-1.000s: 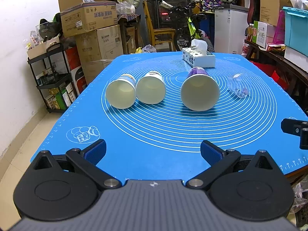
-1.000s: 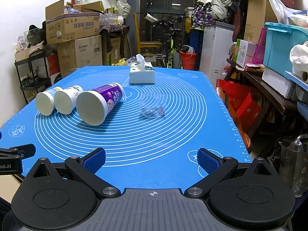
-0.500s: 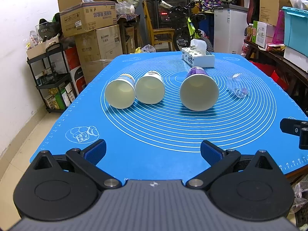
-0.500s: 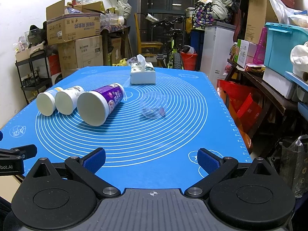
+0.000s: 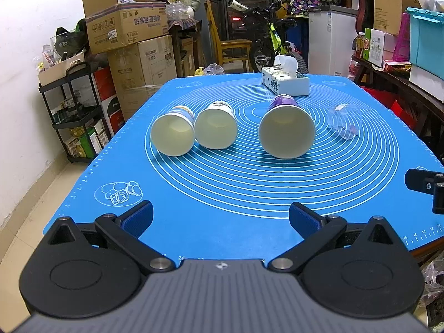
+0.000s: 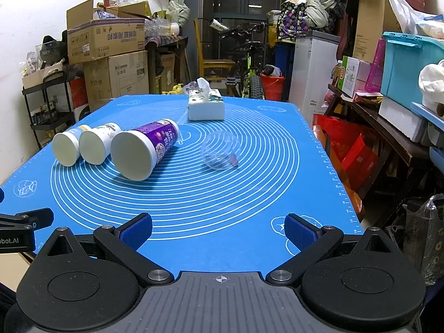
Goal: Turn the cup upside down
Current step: 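Reach the left gripper to the sideways sailboat-print cup and close on it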
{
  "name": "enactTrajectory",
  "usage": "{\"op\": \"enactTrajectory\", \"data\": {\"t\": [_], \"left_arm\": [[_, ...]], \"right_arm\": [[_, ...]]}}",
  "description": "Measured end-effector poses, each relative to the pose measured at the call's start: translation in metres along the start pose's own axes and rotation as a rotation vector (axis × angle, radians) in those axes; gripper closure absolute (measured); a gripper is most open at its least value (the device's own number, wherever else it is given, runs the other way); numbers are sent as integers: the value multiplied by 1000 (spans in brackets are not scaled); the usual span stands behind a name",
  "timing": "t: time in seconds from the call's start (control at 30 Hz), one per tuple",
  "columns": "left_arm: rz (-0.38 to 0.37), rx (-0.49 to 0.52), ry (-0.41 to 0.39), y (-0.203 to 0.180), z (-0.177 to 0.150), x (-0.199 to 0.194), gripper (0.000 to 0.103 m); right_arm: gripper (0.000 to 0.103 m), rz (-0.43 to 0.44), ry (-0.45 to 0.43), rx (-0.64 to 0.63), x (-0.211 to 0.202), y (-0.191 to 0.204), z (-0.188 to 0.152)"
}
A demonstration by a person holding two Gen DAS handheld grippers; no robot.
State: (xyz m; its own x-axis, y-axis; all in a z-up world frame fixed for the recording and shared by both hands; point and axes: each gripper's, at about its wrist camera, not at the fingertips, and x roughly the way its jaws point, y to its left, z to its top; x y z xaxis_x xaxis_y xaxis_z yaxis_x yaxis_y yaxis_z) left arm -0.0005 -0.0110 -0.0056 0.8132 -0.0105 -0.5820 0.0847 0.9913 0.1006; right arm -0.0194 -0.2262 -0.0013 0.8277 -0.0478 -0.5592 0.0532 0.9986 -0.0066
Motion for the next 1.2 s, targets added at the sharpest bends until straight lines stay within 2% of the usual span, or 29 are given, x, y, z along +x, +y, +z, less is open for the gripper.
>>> {"op": "enactTrajectory", "data": {"t": [0.23, 0.43, 0.6, 0.97, 1.17, 1.2], "left_arm": [[-24, -24, 14, 6, 5, 3, 0], [-27, -22, 1, 21, 24, 18, 0], [-18, 18, -6, 40, 56, 48, 0], [81, -60, 24, 92, 106, 126, 0], [37, -123, 84, 103, 120, 158, 2], [30, -124, 97, 102, 120, 162, 5]], "right_arm": [[2, 2, -5, -3, -2, 0, 2], [2, 1, -28, -2, 2, -4, 14], [2, 11, -41, 0, 14, -5, 29], [2, 32, -46, 15, 52, -2, 45], [2, 32, -38, 20, 67, -2, 46], [2, 30, -35, 21, 69, -3, 46]]}}
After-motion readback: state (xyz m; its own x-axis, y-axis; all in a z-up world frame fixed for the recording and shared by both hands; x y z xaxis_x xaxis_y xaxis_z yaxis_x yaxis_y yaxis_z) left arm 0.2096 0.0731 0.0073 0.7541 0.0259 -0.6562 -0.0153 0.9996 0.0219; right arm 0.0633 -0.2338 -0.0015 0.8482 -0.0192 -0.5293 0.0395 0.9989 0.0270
